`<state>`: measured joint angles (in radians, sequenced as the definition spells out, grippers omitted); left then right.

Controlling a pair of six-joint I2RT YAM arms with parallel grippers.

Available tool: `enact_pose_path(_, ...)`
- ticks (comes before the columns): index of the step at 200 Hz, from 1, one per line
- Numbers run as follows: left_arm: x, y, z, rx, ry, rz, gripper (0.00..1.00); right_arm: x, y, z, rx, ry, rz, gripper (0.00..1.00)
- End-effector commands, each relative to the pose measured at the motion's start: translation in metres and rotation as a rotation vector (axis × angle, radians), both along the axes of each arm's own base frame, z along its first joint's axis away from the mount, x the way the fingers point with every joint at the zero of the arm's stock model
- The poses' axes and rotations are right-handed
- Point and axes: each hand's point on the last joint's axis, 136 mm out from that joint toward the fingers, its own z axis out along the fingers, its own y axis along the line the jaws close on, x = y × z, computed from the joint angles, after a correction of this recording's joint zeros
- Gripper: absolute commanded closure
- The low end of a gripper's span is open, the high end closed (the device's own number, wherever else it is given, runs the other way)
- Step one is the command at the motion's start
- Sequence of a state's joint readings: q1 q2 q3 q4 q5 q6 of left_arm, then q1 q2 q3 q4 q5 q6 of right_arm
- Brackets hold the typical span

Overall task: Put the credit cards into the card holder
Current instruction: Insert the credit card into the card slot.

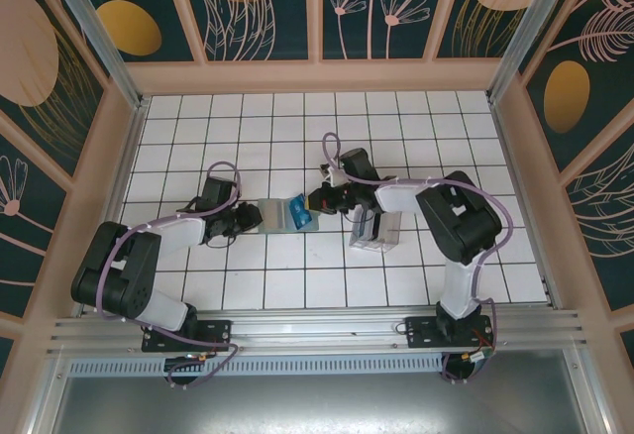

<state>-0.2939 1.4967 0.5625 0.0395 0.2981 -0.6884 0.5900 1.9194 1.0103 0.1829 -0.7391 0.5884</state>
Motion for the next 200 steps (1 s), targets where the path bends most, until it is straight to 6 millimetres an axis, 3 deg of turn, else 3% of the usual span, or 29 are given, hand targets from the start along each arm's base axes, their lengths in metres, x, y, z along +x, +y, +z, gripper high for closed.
enact_pose_path(1,-0.008,-0.001,-0.006,0.010,0.034,-0.037,0.88,0.002,0.014,0.008,0.081,0.030,0.057,1.00)
enact_pose_path(88,-0.009,-0.013,-0.015,-0.039,0.067,-0.082,0.93,0.005,0.025,-0.011,0.100,0.079,0.054,1.00)
enact_pose_path(200,-0.010,-0.011,-0.026,-0.021,0.104,-0.082,0.96,0.016,0.024,-0.036,0.086,0.058,0.001,1.00)
